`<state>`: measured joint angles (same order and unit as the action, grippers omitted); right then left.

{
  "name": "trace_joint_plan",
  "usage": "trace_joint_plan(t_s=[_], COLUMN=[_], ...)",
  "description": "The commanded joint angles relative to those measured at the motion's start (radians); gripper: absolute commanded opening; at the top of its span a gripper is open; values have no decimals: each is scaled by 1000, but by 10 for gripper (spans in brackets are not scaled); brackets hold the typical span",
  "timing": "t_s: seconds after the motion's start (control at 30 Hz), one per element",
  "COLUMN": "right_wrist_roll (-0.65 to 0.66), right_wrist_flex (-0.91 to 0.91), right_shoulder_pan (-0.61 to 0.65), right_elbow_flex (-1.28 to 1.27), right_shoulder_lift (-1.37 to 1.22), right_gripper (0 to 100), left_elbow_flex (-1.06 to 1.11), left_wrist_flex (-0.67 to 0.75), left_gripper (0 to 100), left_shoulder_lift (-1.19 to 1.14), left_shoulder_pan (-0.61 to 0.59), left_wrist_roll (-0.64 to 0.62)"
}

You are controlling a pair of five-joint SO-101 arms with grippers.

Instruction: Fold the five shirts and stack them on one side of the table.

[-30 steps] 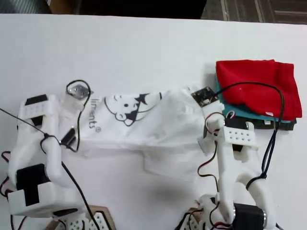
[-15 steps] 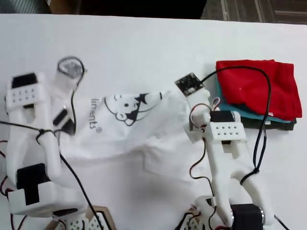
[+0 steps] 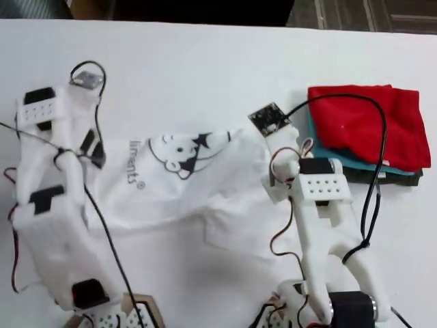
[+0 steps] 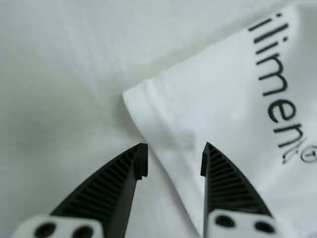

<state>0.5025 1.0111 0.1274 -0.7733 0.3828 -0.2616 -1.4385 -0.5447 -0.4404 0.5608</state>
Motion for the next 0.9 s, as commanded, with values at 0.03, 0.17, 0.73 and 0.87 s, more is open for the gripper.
trace_joint_plan(t_s=[0.03,0.17,0.73,0.87], right_wrist_roll=[-8,-8,-9,-9], right_wrist_flex=[-4,-4,-5,-8], right_shoulder_pan=[8,10,10,12], right_elbow_flex=[35,34,107,110], right_shoulder_lift=[38,36,-147,-148], right_gripper=[101,101,101,101], left_elbow_flex=[-173,-282,-395,-484], left_wrist_flex=[-6,-54,-144,-239], left_gripper=[195,190,40,96], left_shoulder_lift=[-104,-161,-258,-258], left_shoulder_pan=[-11,-6,2,17], left_wrist_roll=[-14,-15,-15,-26])
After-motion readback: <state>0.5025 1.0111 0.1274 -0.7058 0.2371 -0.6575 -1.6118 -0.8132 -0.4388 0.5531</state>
